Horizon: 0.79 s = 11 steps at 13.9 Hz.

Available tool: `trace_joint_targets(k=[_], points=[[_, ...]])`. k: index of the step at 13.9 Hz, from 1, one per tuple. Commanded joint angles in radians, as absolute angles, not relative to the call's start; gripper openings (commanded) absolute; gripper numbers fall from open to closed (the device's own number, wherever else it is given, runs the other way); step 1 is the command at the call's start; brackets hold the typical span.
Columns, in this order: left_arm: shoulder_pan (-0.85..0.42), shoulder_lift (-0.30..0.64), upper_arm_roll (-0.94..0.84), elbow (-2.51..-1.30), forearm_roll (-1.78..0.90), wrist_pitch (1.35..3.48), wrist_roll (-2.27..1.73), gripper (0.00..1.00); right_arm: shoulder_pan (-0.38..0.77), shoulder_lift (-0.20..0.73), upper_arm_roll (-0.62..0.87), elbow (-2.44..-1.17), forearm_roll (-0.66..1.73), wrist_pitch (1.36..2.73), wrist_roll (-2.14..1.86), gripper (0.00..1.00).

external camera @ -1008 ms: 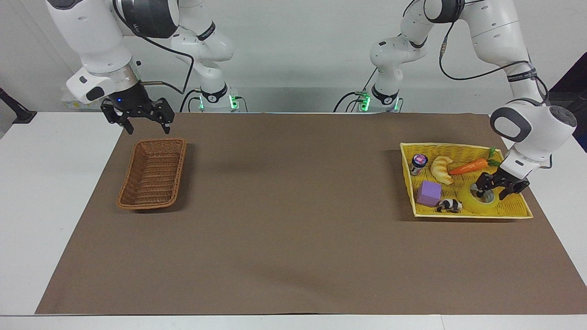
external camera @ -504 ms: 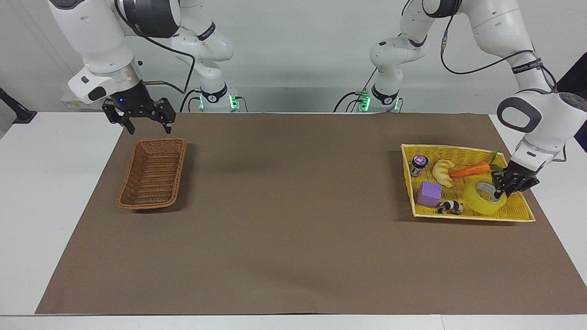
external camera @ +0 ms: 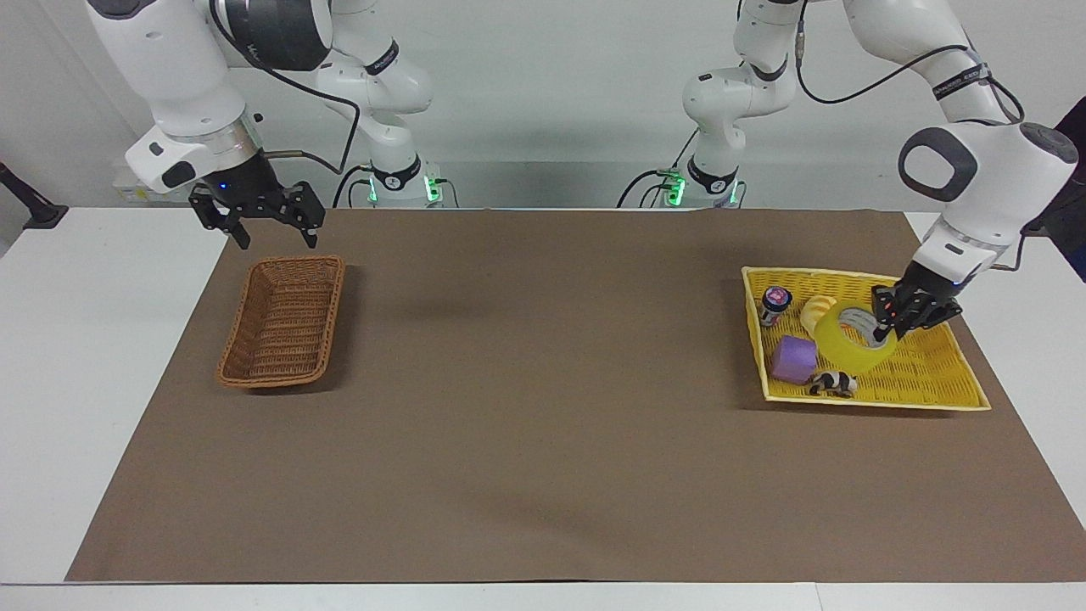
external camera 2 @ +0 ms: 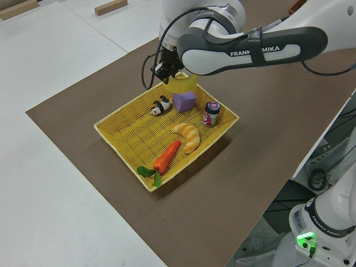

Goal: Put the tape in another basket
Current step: 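Lift the tape with the left gripper while the right gripper reaches toward it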

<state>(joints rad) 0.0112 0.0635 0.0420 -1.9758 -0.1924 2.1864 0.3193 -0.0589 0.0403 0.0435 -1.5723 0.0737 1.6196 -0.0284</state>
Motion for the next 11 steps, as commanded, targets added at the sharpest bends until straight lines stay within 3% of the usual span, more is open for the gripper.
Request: trace_joint_targets(k=[1,7,11], points=[[-0.11,0.041,0.06,-2.002,-0.21,2.203,0.172,0.0,-0.066,0.014,0.046,-1.68,0.179,1.704,-0.064,1.0],[-0.357,0.058,0.055,-2.003,-0.303,2.267,-0.069,0.0,-0.023,0.075,0.049,-1.828,0.571,1.902,-0.262,1.0],[-0.483,0.071,0.055,-2.016,-0.313,2.325,-0.224,0.0,-0.02,0.124,0.048,-1.859,0.783,1.896,-0.402,1.0]])
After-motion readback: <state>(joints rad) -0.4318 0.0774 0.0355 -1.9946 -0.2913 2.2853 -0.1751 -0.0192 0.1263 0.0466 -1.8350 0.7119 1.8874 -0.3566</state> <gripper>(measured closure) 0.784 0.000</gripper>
